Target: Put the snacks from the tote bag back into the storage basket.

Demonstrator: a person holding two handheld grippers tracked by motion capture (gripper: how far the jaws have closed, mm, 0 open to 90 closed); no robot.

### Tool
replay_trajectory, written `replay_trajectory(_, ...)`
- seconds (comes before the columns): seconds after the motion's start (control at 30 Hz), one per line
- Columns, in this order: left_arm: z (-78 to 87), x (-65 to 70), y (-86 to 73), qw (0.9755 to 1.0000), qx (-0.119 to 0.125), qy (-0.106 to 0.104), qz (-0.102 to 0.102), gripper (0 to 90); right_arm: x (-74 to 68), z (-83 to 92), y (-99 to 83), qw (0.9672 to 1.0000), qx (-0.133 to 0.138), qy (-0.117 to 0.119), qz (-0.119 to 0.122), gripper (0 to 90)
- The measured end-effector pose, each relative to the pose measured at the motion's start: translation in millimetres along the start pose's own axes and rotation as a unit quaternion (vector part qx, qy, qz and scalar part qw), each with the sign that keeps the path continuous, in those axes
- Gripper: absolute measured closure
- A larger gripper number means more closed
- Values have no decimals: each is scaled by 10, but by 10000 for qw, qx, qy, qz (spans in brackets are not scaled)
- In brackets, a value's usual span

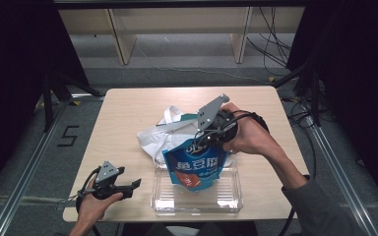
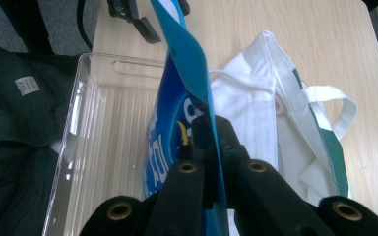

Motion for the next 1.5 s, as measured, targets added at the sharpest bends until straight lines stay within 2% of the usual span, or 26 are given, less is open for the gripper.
replay_trajectory(0.03,-5,18,-2,9999,23,-16,103,204,12,0,-26,10000,21,-8,-3,900)
replay_trajectory(0.07,1,14,0,10000,0,-29,44,204,11,9,-33,10000,62,7,-4,900)
replay_trajectory(0.17,-9,11,-1,10000,6,-20,90,204,30,17,-51,9999,157,-8,-23,878)
replay_trajectory(0.27,-1,9,8,9999,45,8,101,204,82,58,-53,9991,344,-150,-201,733)
replay_trajectory(0.3,6,0,10,10000,27,-4,46,204,106,72,-39,9988,458,-149,-53,696)
replay_trajectory(0.33,7,-4,11,10000,29,8,26,204,98,104,-38,9981,546,-195,-186,659)
replay_trajectory(0.37,2,2,5,9999,33,5,100,204,80,148,-42,9972,612,-210,-382,633)
replay_trajectory(0.6,1,4,0,10000,-5,-3,10,204,39,302,-194,9935,792,-480,-655,524)
replay_trajectory(0.63,-1,3,4,10000,13,28,82,205,35,329,-231,9922,864,-531,-720,505)
replay_trajectory(0.77,0,-5,-1,10000,4,20,41,205,29,368,-280,9904,937,-610,-810,482)
replay_trajectory(0.83,0,-3,6,10000,19,29,93,205,38,399,-312,9886,974,-742,-875,468)
replay_trajectory(1.1,-3,9,8,9999,55,16,118,205,21,480,-483,9839,1075,-928,-1085,445)
replay_trajectory(1.13,-3,8,7,9999,54,18,118,205,24,486,-529,9828,1033,-1041,-1122,438)
replay_trajectory(1.17,0,3,9,9999,52,25,110,205,24,486,-529,9828,1033,-1041,-1122,438)
replay_trajectory(1.27,5,0,10,10000,39,13,91,205,37,505,-601,9800,1083,-1116,-1240,429)
replay_trajectory(1.3,9,-11,11,10000,33,40,-9,206,41,509,-629,9789,1098,-1134,-1299,427)
replay_trajectory(1.33,4,-2,6,9999,32,39,93,206,40,510,-658,9784,1112,-1140,-1317,426)
replay_trajectory(1.4,8,-9,13,10000,29,36,2,206,17,514,-730,9778,1043,-1166,-1397,421)
replay_trajectory(1.43,6,1,12,9999,46,38,88,206,19,522,-753,9771,1090,-1217,-1363,419)
replay_trajectory(1.47,3,11,13,9999,67,3,125,206,-1,530,-782,9751,1132,-1206,-1477,418)
replay_trajectory(1.5,8,1,15,10000,57,11,25,206,-11,540,-809,9735,1184,-1225,-1525,413)
Point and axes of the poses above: each handheld gripper's, and its own axes: z roughly backward along the jaws, y roughly out of its top, x roughly to its right, the point moved 8 cm from there along -z, roughly forward along the jaws
